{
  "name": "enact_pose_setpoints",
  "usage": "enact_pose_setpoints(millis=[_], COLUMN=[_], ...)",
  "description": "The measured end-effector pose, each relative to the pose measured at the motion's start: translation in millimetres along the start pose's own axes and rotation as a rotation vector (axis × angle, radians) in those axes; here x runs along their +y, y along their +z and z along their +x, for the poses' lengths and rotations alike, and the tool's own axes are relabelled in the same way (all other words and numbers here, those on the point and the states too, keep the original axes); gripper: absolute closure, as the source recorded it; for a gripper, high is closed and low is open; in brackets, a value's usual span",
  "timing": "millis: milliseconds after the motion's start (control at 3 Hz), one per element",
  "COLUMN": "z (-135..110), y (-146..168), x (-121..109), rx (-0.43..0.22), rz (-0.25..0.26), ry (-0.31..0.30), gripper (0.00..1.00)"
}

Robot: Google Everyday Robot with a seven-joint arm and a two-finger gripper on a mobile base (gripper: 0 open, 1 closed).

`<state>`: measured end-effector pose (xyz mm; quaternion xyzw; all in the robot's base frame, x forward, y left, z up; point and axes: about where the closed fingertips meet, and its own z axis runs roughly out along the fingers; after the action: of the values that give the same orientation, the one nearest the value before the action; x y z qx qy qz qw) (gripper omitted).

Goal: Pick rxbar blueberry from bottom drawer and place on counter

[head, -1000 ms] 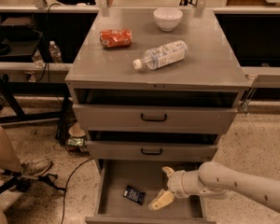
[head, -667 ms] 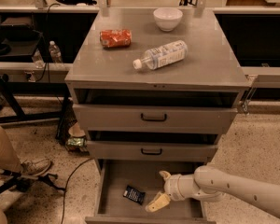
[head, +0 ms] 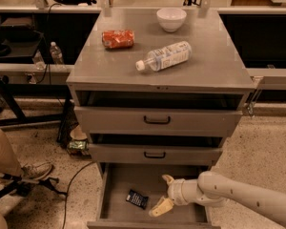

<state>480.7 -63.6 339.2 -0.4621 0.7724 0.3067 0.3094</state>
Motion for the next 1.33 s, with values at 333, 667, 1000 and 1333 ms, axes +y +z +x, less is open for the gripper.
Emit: enact_pose_setpoints(millis=[333,667,1000,1333], z=[7,9,11,13], y=[11,25,53,87], x=[-8,-22,-43,-61], rx=[-0.015,-0.048,-0.06,-0.051], rz=[0.007,0.033,0.071,0.101], ry=[-0.035,-0.066,-0.088,-0.105], gripper=[0.0,0.0,0.0,0.0])
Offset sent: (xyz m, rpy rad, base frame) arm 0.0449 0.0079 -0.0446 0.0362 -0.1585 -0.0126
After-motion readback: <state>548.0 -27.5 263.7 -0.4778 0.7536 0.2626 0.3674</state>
